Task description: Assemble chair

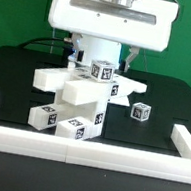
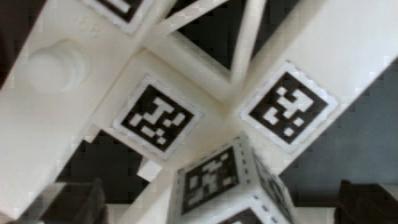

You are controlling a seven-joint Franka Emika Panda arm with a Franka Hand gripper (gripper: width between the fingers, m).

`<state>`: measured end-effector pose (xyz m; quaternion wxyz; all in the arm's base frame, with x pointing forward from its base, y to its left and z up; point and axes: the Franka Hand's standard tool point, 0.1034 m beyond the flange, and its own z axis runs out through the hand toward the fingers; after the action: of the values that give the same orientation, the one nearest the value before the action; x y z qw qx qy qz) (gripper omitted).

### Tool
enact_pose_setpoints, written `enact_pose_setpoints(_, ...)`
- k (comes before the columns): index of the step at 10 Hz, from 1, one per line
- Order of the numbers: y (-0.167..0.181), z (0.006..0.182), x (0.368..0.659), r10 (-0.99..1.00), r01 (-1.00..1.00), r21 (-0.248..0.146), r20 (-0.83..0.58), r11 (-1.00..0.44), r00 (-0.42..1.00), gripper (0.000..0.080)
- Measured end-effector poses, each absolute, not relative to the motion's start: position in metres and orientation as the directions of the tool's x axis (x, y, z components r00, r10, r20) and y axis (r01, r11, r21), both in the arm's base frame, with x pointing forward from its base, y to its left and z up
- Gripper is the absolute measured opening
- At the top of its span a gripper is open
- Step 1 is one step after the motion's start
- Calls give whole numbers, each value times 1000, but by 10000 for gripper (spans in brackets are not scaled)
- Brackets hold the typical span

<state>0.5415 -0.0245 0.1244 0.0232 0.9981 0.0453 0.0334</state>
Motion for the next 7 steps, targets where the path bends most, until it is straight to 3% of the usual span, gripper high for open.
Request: enact_pose_setpoints(7, -27, 125, 545, 495, 491, 92, 24, -866, 869, 649)
